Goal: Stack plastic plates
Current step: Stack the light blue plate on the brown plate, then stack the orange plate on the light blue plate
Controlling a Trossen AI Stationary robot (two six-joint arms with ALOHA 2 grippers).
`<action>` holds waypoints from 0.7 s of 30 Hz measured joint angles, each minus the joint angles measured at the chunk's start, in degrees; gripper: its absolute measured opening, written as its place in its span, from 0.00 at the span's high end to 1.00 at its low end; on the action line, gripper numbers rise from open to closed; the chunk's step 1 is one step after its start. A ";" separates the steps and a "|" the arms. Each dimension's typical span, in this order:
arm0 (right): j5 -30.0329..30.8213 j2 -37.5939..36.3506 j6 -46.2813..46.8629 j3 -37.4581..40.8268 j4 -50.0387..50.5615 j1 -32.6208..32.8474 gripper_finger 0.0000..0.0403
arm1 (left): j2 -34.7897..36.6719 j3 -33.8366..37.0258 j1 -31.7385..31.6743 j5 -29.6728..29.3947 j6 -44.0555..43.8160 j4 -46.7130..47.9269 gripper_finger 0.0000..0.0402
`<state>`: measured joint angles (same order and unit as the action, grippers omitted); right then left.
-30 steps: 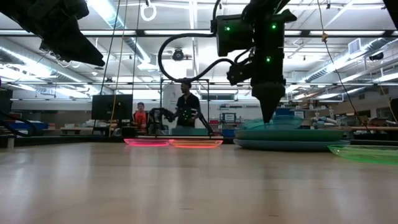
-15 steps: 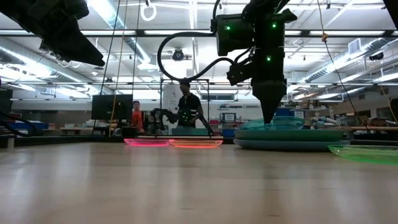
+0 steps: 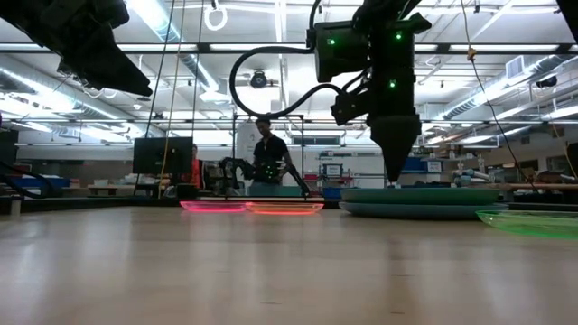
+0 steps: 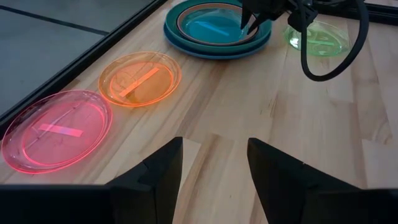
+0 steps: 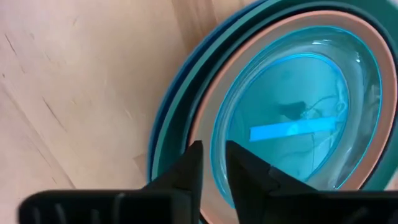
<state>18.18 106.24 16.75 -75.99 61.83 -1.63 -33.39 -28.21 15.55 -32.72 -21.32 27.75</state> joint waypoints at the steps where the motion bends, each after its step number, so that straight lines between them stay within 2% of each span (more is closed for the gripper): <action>1: -0.09 0.00 -0.01 0.00 0.09 -0.02 0.78 | 0.00 0.00 0.00 -0.01 0.00 0.01 0.53; 8: 0.10 0.00 -0.93 0.00 -0.68 0.05 0.67 | 0.00 0.00 0.00 0.01 0.00 0.00 0.53; 21: 8.29 0.00 -9.04 0.00 -12.09 1.68 0.67 | 0.01 0.00 0.00 0.01 0.02 -0.02 0.53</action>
<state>26.46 106.24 7.71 -75.99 49.74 0.05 -33.38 -28.21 15.55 -32.71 -21.30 27.73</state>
